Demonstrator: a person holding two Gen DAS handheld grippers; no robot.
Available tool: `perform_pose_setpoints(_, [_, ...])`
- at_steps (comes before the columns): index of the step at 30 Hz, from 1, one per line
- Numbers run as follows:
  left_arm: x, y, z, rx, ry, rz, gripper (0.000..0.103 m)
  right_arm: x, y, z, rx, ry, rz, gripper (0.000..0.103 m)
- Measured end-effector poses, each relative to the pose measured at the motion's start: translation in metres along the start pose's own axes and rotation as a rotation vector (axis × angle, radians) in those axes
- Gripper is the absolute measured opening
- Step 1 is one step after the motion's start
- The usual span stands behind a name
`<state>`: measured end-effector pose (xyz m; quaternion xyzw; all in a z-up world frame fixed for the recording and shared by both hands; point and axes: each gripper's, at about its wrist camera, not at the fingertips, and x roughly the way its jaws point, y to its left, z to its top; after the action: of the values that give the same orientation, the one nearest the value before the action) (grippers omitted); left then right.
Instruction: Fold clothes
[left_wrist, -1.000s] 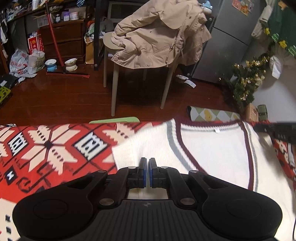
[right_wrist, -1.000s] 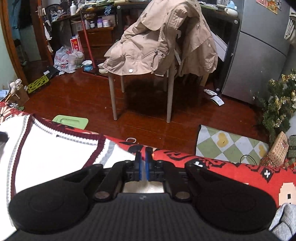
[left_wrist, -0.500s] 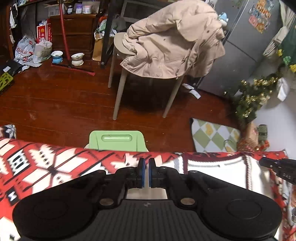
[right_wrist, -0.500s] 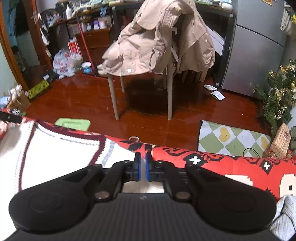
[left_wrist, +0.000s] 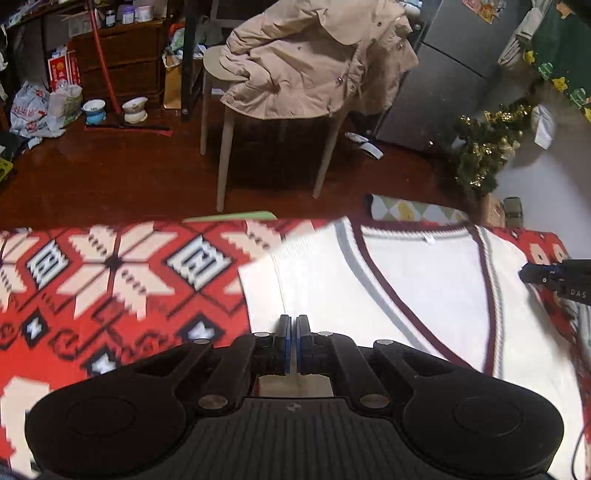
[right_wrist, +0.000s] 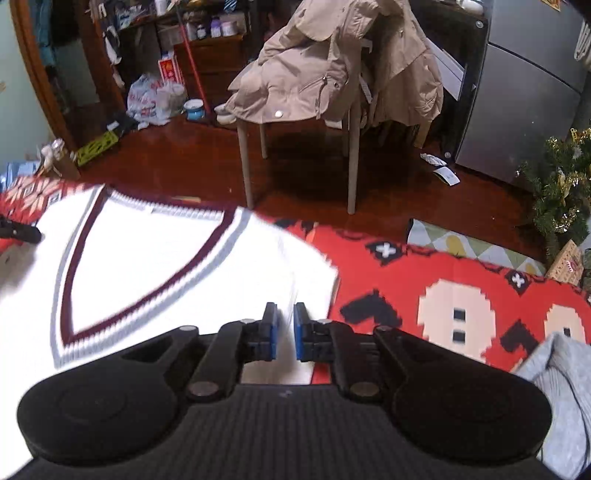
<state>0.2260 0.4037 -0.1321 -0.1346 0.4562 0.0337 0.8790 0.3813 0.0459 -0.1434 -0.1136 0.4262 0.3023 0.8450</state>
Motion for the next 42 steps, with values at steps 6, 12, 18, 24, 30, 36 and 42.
perform_pose_setpoints(6, [0.012,-0.004,0.022,0.019,-0.007,0.058,0.003,0.019,-0.009,0.023,0.027,-0.009,-0.018,0.009])
perform_pose_setpoints(12, [0.025,0.004,0.039,-0.020,-0.030,0.086,0.004,0.038,-0.019,0.045,0.063,-0.016,-0.047,0.009])
perform_pose_setpoints(18, [0.002,-0.008,0.040,-0.034,-0.072,-0.020,0.004,0.027,-0.023,0.051,0.119,-0.078,-0.014,0.011])
perform_pose_setpoints(24, [0.014,-0.032,0.034,0.023,0.000,-0.055,0.004,0.021,0.016,0.038,-0.016,-0.014,0.092,0.011])
perform_pose_setpoints(30, [0.038,-0.039,0.042,0.028,-0.024,-0.019,0.004,0.045,0.031,0.047,-0.019,-0.012,0.046,0.011])
perform_pose_setpoints(36, [0.055,-0.037,0.061,-0.011,-0.022,-0.011,0.004,0.065,0.026,0.072,-0.010,-0.012,0.019,0.012])
perform_pose_setpoints(42, [0.067,-0.041,0.075,-0.045,-0.030,0.009,0.008,0.082,0.028,0.086,0.012,-0.015,-0.010,0.013])
